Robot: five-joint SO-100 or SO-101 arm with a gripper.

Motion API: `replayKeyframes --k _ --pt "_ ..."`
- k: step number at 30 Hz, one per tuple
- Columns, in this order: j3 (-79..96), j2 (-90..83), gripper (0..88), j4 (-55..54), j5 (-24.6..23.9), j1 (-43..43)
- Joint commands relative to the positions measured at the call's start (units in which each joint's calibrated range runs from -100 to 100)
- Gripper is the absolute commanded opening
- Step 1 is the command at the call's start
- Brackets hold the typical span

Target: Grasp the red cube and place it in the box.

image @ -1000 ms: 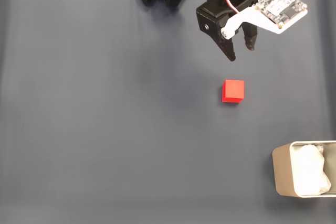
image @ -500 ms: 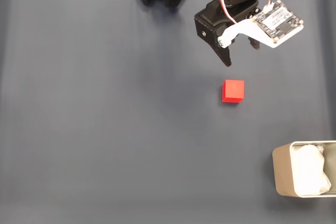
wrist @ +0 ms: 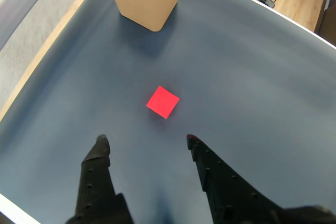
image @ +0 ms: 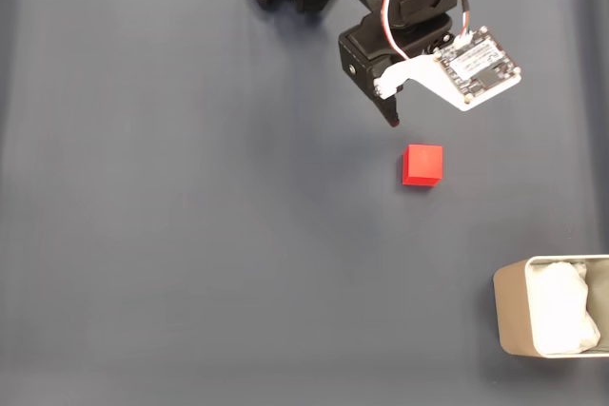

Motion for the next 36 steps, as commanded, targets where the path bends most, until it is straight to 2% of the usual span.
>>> replayKeyframes --k 1,36 --pt "0.5 -0.2 36.5 -2.9 0.0 0.4" --pt "10.3 10.4 38.5 -22.5 2.1 0.7"
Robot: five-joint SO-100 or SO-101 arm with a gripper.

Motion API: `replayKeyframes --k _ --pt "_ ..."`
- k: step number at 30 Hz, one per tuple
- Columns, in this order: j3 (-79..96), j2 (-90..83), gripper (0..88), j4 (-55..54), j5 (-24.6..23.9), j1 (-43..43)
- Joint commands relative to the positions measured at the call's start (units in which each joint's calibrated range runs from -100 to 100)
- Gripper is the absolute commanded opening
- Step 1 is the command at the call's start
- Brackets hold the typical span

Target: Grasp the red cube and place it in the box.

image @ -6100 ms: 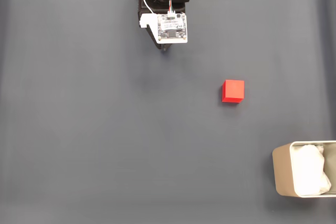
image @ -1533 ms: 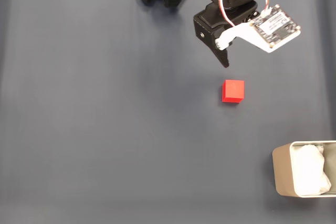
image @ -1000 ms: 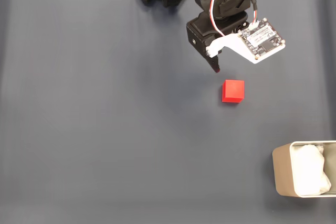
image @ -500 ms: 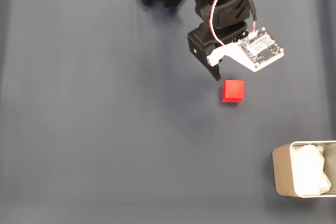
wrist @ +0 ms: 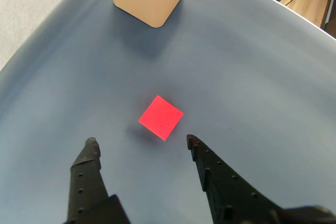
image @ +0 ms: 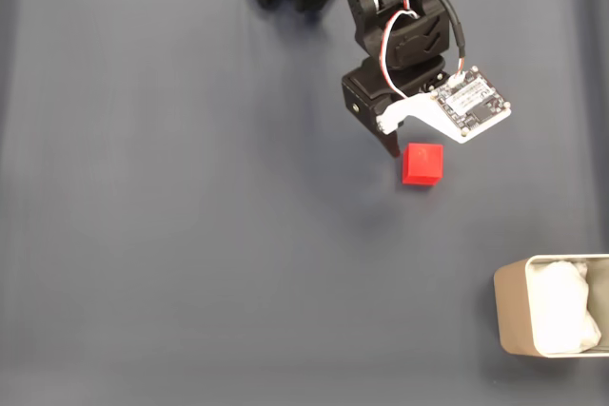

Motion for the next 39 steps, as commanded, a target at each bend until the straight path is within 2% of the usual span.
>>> replayKeyframes --k 1,39 --pt "-0.1 0.7 38.5 -2.1 0.4 0.4" --pt "-3.9 14.5 38.4 -9.9 -0.7 -0.4"
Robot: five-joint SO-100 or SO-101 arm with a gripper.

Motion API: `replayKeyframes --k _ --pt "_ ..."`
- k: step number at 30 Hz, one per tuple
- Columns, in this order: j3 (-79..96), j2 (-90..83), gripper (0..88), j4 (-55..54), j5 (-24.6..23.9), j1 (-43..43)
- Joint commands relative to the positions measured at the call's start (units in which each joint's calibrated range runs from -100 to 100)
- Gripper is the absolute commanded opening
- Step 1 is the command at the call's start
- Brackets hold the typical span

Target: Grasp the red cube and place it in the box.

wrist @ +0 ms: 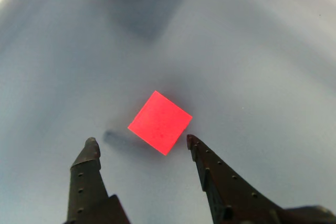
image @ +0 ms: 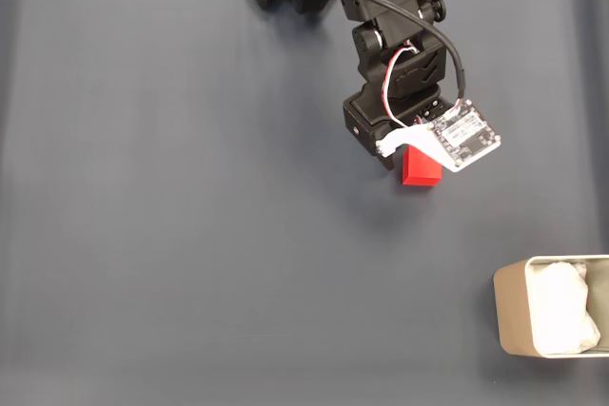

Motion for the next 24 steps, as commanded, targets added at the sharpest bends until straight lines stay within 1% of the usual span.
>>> replayKeyframes --k 1,24 --pt "-4.4 0.4 38.4 -1.3 -0.7 -0.5" --pt "-10.7 3.0 38.5 -1.8 0.2 -1.1"
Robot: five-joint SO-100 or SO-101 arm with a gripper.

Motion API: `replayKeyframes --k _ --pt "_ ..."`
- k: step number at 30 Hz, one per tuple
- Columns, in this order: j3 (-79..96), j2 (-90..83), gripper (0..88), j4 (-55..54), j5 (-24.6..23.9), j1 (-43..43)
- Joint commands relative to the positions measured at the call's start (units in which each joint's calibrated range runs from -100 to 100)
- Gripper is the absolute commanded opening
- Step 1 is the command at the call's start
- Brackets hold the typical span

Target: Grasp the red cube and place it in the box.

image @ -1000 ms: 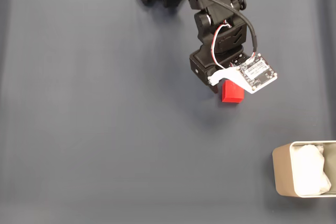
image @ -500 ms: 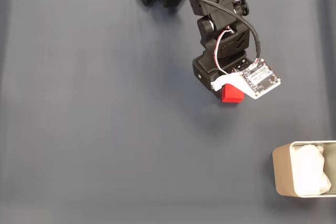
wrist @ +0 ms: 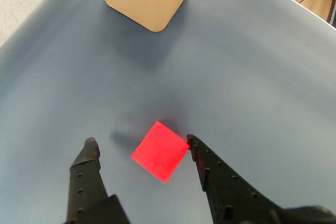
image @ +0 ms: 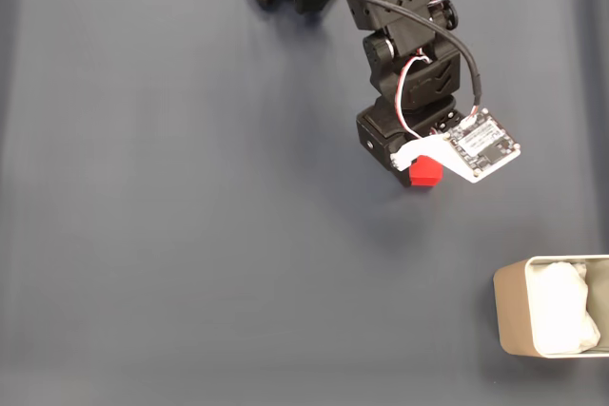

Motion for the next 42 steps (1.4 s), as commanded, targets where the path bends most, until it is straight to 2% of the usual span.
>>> replayKeyframes --k 1,42 --pt "-3.2 0.0 38.5 -0.5 0.2 -0.7" --pt "5.7 -4.7 38.0 -0.4 0.3 0.3"
